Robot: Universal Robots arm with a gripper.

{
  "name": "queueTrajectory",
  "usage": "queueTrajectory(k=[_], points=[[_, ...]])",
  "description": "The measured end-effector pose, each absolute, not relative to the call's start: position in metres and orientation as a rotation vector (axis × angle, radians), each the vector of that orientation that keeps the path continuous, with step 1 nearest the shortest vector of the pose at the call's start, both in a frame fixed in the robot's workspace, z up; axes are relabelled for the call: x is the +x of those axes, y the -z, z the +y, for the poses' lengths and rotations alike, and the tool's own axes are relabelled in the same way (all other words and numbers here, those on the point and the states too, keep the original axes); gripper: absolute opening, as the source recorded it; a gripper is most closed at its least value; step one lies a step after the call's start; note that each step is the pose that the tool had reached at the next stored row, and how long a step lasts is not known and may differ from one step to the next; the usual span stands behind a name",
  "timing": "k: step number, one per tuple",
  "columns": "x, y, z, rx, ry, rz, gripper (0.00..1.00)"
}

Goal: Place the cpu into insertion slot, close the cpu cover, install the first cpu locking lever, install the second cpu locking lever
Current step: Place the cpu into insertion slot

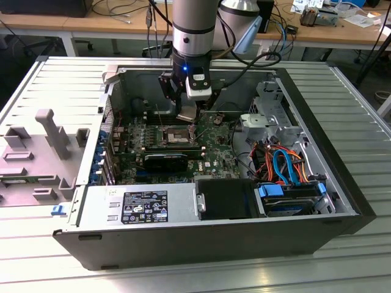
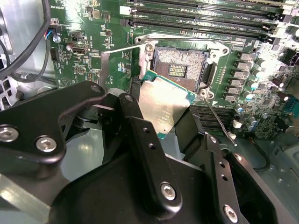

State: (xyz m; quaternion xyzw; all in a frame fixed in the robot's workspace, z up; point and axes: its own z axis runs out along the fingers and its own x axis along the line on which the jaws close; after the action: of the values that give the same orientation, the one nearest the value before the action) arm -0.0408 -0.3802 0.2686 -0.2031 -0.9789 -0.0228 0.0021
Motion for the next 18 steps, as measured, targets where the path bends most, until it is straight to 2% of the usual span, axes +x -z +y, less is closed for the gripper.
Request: queueTrajectory(k=[18], points=[[-0.0408,-0.264,-0.3802,-0.664,0.066,-3.067,0.54]])
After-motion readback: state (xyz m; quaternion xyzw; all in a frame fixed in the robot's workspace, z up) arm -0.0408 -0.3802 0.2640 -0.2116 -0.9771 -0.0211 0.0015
